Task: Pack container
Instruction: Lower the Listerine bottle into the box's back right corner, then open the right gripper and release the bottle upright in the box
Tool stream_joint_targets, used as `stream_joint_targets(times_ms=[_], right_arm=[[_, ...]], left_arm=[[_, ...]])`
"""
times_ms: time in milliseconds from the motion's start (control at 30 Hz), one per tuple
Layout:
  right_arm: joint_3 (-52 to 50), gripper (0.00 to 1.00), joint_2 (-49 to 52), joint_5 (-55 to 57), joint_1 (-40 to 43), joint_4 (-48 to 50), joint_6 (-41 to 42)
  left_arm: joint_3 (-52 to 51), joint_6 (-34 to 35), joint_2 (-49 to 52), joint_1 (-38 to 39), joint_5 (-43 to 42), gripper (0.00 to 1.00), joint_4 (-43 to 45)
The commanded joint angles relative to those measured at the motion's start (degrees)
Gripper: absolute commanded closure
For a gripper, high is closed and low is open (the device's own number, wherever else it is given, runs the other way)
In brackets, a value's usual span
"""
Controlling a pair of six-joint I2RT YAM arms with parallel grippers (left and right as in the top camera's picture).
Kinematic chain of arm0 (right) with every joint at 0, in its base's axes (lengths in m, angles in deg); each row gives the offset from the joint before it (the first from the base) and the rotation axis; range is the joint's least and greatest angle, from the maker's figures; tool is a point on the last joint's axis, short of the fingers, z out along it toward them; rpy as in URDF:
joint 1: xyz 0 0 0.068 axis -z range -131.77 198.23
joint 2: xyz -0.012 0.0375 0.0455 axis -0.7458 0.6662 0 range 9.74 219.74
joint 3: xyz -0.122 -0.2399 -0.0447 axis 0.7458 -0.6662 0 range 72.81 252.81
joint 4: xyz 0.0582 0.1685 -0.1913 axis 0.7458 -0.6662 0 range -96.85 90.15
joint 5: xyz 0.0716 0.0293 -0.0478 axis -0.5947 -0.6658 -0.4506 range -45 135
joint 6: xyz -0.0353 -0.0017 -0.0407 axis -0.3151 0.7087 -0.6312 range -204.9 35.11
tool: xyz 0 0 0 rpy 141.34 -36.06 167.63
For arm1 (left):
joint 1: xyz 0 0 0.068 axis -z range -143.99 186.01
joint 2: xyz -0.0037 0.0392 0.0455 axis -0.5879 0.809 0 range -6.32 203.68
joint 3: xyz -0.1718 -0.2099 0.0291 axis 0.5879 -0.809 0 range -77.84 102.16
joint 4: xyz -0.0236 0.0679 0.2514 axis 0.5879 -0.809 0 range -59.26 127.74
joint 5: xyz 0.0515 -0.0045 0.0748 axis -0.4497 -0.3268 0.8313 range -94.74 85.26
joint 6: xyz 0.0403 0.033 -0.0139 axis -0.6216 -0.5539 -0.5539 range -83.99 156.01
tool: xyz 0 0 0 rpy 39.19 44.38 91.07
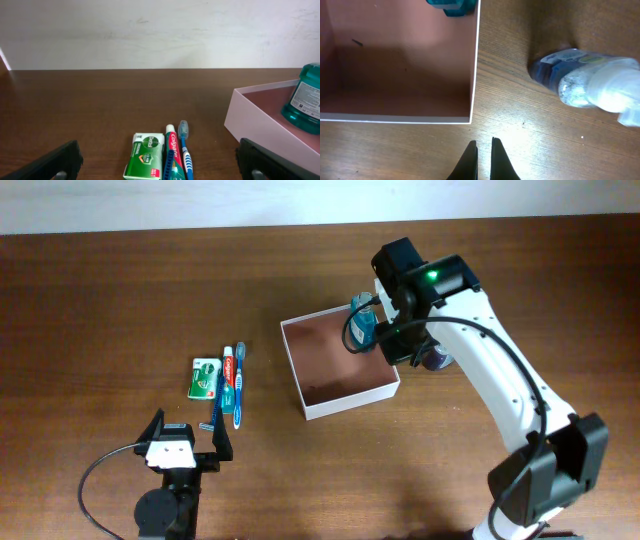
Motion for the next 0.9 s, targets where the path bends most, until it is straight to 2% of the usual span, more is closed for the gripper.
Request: stream_joint_targets(times_ms=[0,333,667,867], right_arm=[[-2.4,0.96,-3.1,-0.8,0.3,0.3,-0.4],[-19.5,0.96,-11.7,-2.4,1.4,15.5,-0.2],[-27.1,0.96,-13.1,-0.5,1.4,25.9,-0.1],[-32.7,0.96,-13.1,2.5,2.6,32.9,5.9]], left_arm=[[-0.3,-0.5,-0.5,0.2,0.6,0.01,0.2],[-0.3,-0.5,-0.5,0.2,0.6,0.01,0.2],[-0.3,-0.5,-0.5,0.2,0.6,0.01,0.2],[-0.3,-0.5,-0.5,0.2,0.6,0.01,0.2]])
